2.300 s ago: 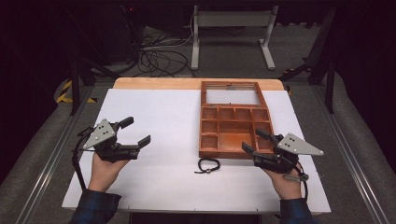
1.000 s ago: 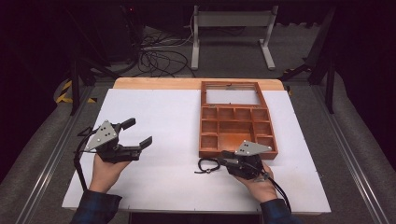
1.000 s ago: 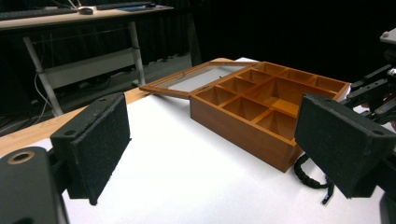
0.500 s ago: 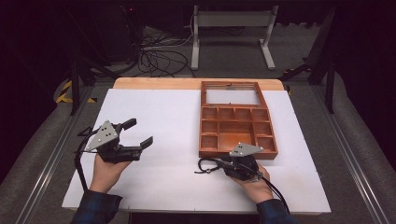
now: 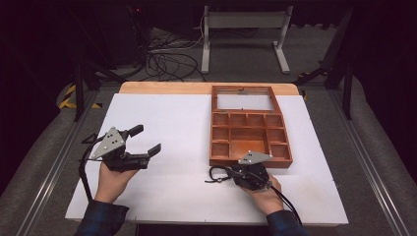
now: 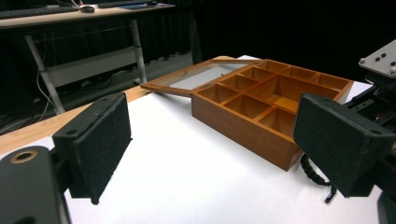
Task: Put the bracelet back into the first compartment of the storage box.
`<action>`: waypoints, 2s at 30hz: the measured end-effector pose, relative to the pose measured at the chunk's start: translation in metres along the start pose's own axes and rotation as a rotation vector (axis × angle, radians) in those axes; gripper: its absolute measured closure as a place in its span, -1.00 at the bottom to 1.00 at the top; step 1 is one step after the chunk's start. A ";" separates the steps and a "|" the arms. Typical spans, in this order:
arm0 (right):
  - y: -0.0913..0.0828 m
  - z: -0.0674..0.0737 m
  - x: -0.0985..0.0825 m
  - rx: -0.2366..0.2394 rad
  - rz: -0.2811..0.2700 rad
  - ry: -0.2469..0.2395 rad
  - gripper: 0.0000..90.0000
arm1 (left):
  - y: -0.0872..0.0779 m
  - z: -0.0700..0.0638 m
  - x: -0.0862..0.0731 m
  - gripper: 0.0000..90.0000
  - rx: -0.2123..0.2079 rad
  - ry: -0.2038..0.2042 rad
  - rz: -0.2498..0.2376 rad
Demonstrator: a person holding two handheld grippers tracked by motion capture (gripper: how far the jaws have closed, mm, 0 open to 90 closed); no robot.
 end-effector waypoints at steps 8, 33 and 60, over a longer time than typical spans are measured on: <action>0.006 0.005 -0.003 -0.007 0.036 -0.026 0.58 | 0.000 0.000 0.000 -0.72 -0.002 0.000 0.002; 0.003 0.013 0.006 0.010 -0.027 -0.109 0.89 | 0.002 -0.002 -0.002 -0.71 -0.011 0.000 0.005; -0.027 0.006 0.032 0.016 -0.238 -0.083 0.89 | 0.004 -0.001 -0.004 -0.71 -0.016 0.000 0.012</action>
Point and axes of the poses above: each handheld gripper's, and its own axes: y roughly forward along the jaws, x roughly out of its top, z roughly to its left, the point moved 7 cm from there along y, roughly forward along the jaws, and after that the axes turned 5 degrees about -x, right-handed, at the moved point
